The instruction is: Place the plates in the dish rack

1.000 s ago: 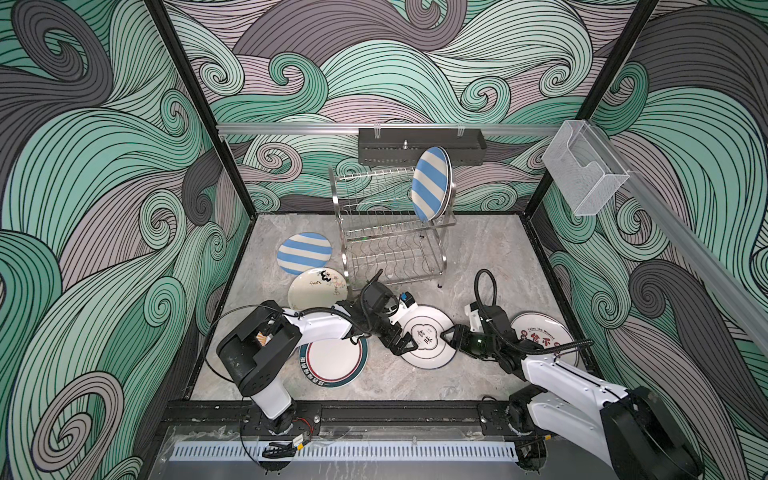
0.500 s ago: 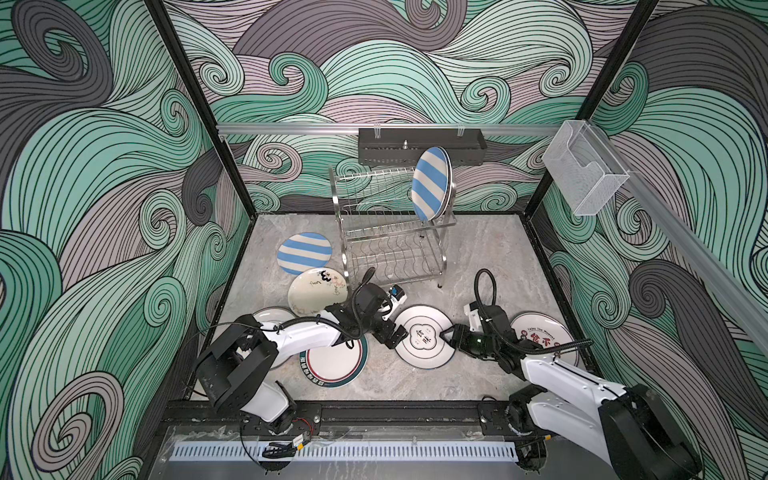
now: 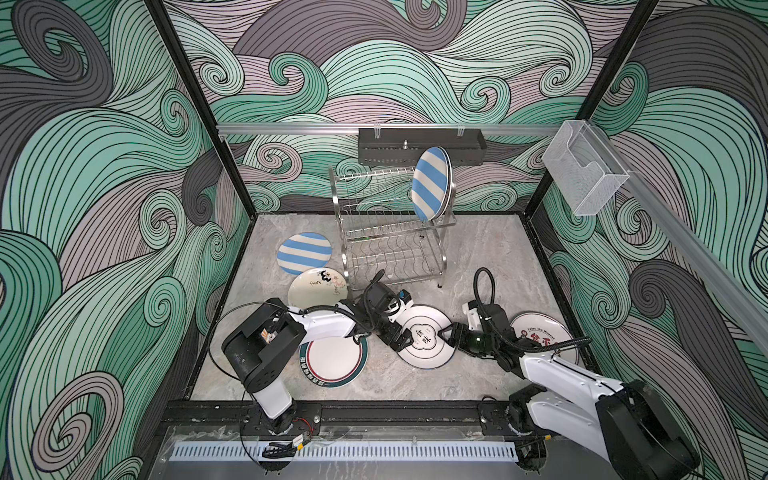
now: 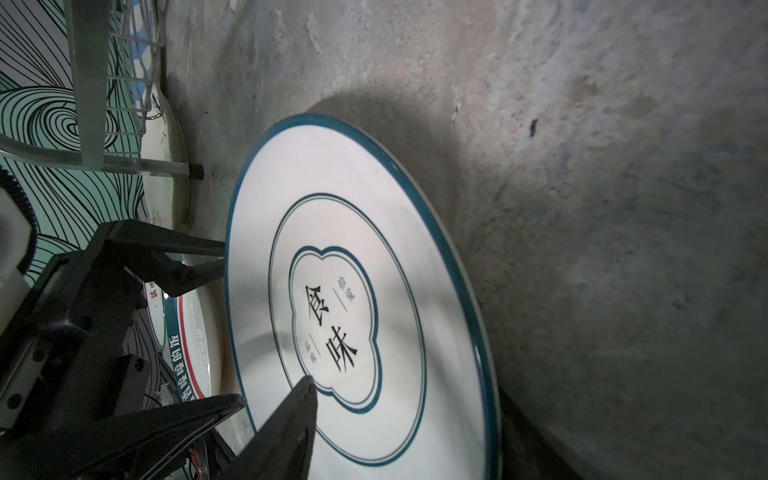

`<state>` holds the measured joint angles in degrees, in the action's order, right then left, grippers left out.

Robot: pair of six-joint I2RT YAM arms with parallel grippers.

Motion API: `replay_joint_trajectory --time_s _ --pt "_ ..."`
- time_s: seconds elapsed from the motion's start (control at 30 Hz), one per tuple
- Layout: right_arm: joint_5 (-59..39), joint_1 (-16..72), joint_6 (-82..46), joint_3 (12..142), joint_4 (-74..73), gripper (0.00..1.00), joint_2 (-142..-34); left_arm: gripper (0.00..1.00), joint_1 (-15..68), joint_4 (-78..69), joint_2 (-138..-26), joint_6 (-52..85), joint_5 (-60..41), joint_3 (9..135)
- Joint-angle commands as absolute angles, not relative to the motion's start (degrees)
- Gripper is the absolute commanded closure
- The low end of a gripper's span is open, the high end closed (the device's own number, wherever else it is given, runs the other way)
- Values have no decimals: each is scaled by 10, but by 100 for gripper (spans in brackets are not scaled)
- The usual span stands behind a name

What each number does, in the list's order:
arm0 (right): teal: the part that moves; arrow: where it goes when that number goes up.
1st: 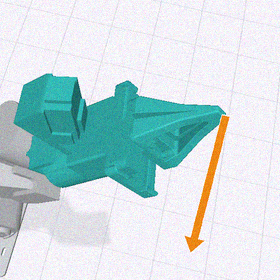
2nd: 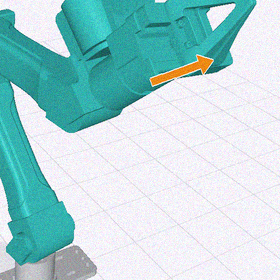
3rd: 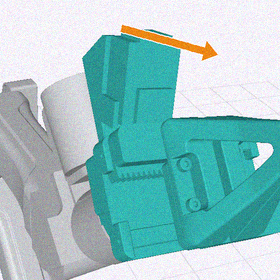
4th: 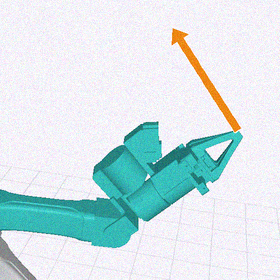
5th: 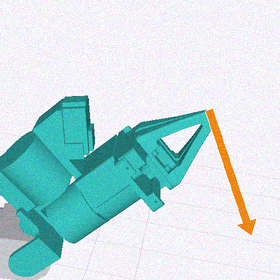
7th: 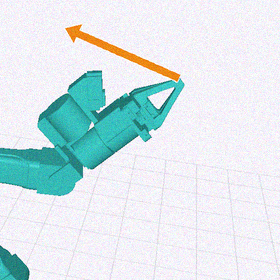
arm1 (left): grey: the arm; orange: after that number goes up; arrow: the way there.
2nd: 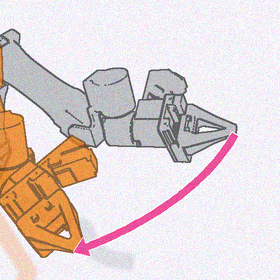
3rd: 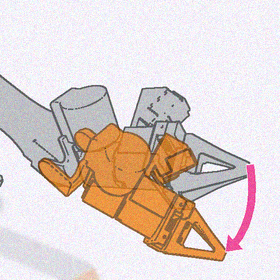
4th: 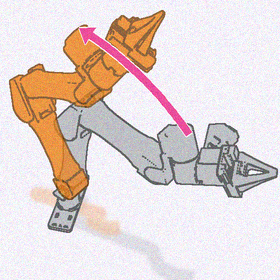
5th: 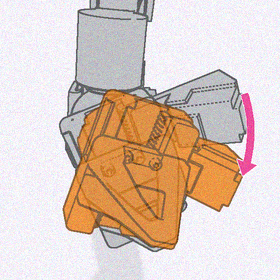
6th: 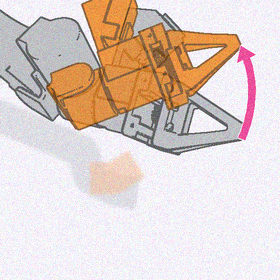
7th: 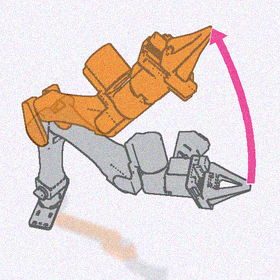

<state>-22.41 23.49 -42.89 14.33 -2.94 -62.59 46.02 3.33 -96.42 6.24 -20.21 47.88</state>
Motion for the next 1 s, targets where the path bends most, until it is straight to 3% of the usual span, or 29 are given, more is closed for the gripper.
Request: replay_joint_trajectory --time_s 0.0,0.2,0.4,0.97 --pt "-220 233 -422 125 18 38 -653 1 462 38 -974 66 -236 497" --pt "-261 233 -440 117 -61 45 -701 1 466 22 -979 69 -259 495" --pt "-292 233 -464 121 -113 63 -722 1 467 18 -980 75 -270 496" --pt "-220 229 -404 157 67 88 -537 2 466 12 -942 90 -208 477"
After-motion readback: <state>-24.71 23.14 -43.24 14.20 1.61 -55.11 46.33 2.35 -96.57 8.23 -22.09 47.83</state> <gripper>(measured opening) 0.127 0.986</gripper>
